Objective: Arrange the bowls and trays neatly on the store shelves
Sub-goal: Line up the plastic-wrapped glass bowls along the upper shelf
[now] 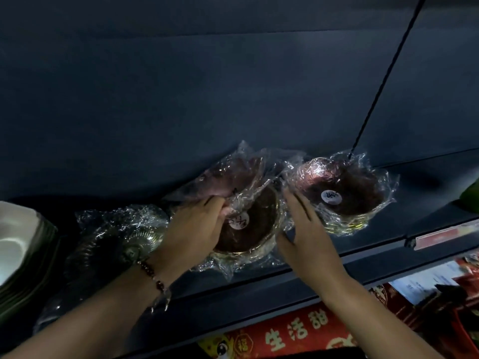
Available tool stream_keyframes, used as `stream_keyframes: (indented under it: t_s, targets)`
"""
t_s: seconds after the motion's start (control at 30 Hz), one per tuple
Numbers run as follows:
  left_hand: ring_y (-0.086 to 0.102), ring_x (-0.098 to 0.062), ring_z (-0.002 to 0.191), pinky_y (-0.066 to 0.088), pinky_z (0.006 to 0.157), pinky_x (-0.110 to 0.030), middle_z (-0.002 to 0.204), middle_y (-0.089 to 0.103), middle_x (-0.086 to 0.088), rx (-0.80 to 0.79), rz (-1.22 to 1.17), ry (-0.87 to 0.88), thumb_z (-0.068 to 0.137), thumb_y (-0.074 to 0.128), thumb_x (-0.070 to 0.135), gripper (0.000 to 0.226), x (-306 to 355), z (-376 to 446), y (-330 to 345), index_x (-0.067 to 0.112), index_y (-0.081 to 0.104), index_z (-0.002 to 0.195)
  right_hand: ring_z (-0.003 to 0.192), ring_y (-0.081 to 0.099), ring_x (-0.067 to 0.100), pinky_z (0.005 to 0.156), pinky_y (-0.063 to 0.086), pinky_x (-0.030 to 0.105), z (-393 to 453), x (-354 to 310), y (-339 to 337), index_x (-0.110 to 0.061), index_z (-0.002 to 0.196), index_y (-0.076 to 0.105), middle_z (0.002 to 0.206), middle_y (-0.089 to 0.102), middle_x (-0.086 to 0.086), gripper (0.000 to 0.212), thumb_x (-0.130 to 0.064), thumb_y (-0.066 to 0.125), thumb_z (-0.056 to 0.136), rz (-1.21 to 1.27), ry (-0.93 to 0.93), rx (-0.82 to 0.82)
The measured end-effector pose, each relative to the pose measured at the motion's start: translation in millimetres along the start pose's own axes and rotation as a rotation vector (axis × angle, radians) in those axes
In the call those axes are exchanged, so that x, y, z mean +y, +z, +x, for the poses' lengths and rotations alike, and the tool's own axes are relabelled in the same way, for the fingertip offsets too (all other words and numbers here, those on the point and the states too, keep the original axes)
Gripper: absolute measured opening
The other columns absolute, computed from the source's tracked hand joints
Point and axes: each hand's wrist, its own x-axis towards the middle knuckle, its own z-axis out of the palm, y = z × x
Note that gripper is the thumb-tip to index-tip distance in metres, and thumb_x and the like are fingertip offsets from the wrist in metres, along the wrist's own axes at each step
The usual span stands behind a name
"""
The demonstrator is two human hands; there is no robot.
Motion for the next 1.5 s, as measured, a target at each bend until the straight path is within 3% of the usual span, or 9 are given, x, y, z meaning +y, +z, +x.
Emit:
stream_keyframes:
  t_s: [0.2, 0.5, 0.7, 0.97, 1.13, 1.2, 1.3, 1.43, 1.5]
  targets:
    - [0.055, -0.009, 0.068, 0.039, 0.062, -0.024, 0.083, 0.065, 0.006, -0.041, 0.103, 0.052, 0.096, 0.048, 0.027, 0.014, -31.6, -34.8, -36.7, 0.02, 0.06, 0.095, 0.144, -0.008, 0.009, 0.111, 0.01, 0.034, 13.6, -44.2, 18.4, -0.034, 0.149, 0.013, 0.159, -0.006, -0.015, 0.075, -0.028, 0.06, 0.09, -0.194, -0.208, 0.015]
    - [0.063, -0.023, 0.071, 0.043, 0.071, -0.034, 0.082, 0.068, 0.001, -0.02, 0.165, -0.088, 0.092, 0.037, 0.033, 0.028, -126.4, -116.3, -70.6, 0.02, 0.062, 0.089, 0.146, 0.014, 0.026, 0.115, 0.025, 0.043, 22.6, -115.2, 107.7, -0.034, 0.152, 0.007, 0.159, 0.011, 0.005, 0.083, -0.03, 0.061, 0.089, -0.217, -0.349, -0.101]
    - [0.064, -0.024, 0.075, 0.046, 0.069, -0.034, 0.087, 0.07, -0.002, -0.046, 0.171, -0.137, 0.095, 0.039, 0.028, 0.025, -189.2, -146.0, -102.4, 0.018, 0.061, 0.094, 0.146, 0.013, 0.025, 0.114, 0.028, 0.052, 31.5, -169.6, 150.9, -0.036, 0.15, 0.017, 0.157, 0.014, 0.001, 0.071, -0.028, 0.057, 0.092, -0.171, -0.353, -0.184]
    - [0.063, -0.021, 0.078, 0.043, 0.075, -0.034, 0.086, 0.069, 0.001, -0.068, 0.167, -0.003, 0.093, 0.054, 0.024, 0.01, -238.6, -161.6, -102.8, 0.02, 0.061, 0.097, 0.103, 0.047, 0.024, 0.087, 0.051, 0.04, 21.3, -206.1, 184.6, -0.023, 0.129, 0.054, 0.111, 0.046, 0.007, 0.054, -0.026, 0.072, 0.078, -0.382, -0.356, 0.101]
    - [0.066, -0.021, 0.081, 0.045, 0.08, -0.034, 0.09, 0.071, 0.002, -0.077, 0.139, 0.055, 0.088, 0.058, 0.02, 0.011, -247.4, -160.6, -92.4, 0.021, 0.065, 0.095, 0.122, 0.04, 0.034, 0.102, 0.04, 0.052, 19.7, -208.0, 193.0, -0.023, 0.12, 0.06, 0.131, 0.043, 0.015, 0.051, -0.023, 0.078, 0.073, -0.537, -0.348, 0.23]
    - [0.065, -0.021, 0.095, 0.044, 0.089, -0.036, 0.103, 0.071, 0.002, -0.144, 0.138, 0.116, 0.085, 0.055, 0.018, 0.023, -240.8, -160.8, -84.2, 0.022, 0.064, 0.106, 0.138, 0.027, 0.042, 0.11, 0.022, 0.057, 17.1, -205.1, 198.9, -0.026, 0.13, 0.056, 0.148, 0.033, 0.018, 0.058, -0.024, 0.075, 0.075, -0.617, -0.331, 0.156]
    - [0.057, -0.02, 0.114, 0.034, 0.102, -0.037, 0.122, 0.064, 0.003, -0.251, 0.135, 0.117, 0.096, 0.044, 0.025, 0.028, -237.9, -168.0, -61.1, 0.024, 0.059, 0.119, 0.142, 0.023, 0.037, 0.112, 0.017, 0.058, 6.9, -194.8, 217.2, -0.034, 0.13, 0.054, 0.151, 0.037, 0.008, 0.057, -0.022, 0.072, 0.077, -0.772, -0.368, -0.082]
    - [0.067, -0.018, 0.07, 0.05, 0.073, -0.029, 0.076, 0.07, 0.005, -0.324, 0.092, 0.147, 0.069, 0.072, 0.024, 0.015, -243.0, -187.8, -27.5, 0.023, 0.068, 0.083, 0.147, 0.008, 0.021, 0.117, -0.006, 0.04, -14.9, -173.5, 244.8, -0.034, 0.141, 0.041, 0.155, 0.03, -0.005, 0.053, -0.009, 0.046, 0.095, -0.629, -0.198, -0.388]
    - [0.064, -0.016, 0.06, 0.05, 0.069, -0.025, 0.064, 0.064, 0.007, -0.316, 0.084, 0.124, 0.059, 0.065, 0.023, 0.013, -244.7, -199.6, -10.0, 0.024, 0.064, 0.072, 0.148, 0.007, 0.02, 0.117, -0.003, 0.037, -22.6, -168.3, 256.1, -0.033, 0.145, 0.035, 0.157, 0.025, -0.003, 0.053, -0.009, 0.039, 0.098, -0.571, -0.108, -0.413]
